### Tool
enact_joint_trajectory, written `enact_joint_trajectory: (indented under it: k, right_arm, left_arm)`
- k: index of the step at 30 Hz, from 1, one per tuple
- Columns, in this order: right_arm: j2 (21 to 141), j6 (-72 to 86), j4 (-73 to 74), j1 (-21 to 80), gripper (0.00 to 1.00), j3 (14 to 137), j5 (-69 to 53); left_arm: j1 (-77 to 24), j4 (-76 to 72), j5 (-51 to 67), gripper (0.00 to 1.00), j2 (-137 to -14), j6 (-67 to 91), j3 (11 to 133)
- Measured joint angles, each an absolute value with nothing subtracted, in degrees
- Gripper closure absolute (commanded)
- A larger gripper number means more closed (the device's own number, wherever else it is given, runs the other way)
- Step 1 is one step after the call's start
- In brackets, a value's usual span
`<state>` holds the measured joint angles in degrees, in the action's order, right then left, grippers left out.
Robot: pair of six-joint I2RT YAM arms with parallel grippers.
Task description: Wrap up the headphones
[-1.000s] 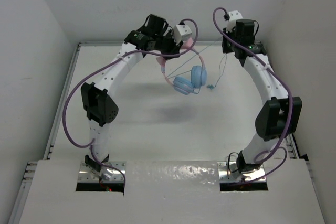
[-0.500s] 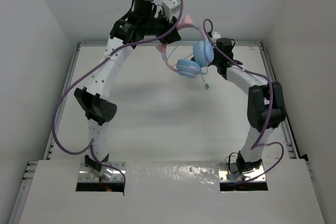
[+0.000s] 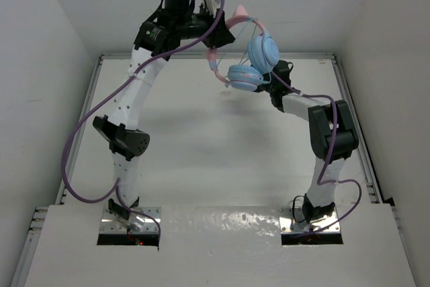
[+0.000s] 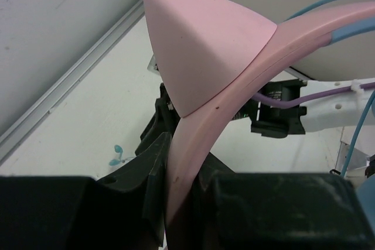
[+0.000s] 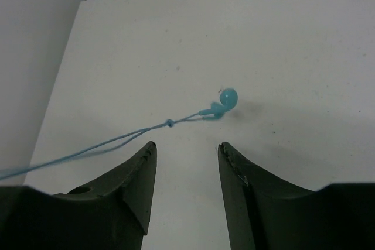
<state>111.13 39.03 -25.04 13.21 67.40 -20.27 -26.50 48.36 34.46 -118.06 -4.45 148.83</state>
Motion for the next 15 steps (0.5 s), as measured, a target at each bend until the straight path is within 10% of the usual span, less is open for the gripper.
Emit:
enact_joint_trajectory:
  k: [15]
  right_arm:
    - [108.75, 36.62, -28.47, 15.20, 0.45, 59.48, -19.22]
  left_arm:
    - [-26.26, 47.86, 33.89, 1.00, -118.06, -3.60, 148.86]
